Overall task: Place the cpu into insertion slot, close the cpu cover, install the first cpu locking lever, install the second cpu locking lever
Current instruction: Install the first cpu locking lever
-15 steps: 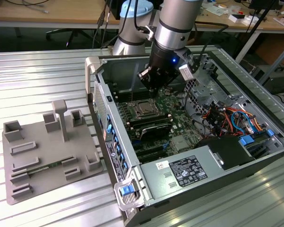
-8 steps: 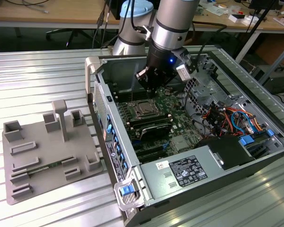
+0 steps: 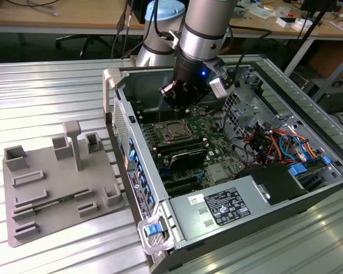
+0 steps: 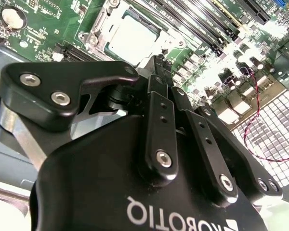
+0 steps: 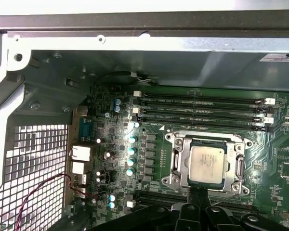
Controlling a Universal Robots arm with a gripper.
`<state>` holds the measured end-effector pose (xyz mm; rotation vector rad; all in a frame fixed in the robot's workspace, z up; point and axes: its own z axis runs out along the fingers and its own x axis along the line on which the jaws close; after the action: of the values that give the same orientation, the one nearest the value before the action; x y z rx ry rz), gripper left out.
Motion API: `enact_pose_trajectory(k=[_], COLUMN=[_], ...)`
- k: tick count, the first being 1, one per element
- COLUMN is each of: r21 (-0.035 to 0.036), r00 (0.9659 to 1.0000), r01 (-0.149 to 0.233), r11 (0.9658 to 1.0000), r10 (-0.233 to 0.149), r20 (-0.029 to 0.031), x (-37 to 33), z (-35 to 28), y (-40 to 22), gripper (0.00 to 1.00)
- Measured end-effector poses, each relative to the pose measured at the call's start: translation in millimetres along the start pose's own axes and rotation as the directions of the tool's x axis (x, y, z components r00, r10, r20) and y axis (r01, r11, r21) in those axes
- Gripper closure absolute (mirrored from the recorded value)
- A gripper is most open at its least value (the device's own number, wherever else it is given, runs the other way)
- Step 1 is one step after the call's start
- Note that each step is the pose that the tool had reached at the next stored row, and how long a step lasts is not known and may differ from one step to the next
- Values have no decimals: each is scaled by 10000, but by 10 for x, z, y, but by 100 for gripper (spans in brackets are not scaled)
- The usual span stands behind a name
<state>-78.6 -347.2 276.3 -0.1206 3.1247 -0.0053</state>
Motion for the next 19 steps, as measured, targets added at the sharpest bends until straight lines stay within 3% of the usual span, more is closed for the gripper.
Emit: enact_pose_trajectory(k=[2, 5, 19], r21=[1, 1, 2], r00=[10000, 10000, 10000], r01=[0, -1, 0], r11=[10000, 10000, 10000], r10=[0, 1, 0], r20=[-1, 0, -1], x=[25, 122, 249], z=[-1, -2, -5], y=[2, 10, 19], gripper=[89, 89, 89])
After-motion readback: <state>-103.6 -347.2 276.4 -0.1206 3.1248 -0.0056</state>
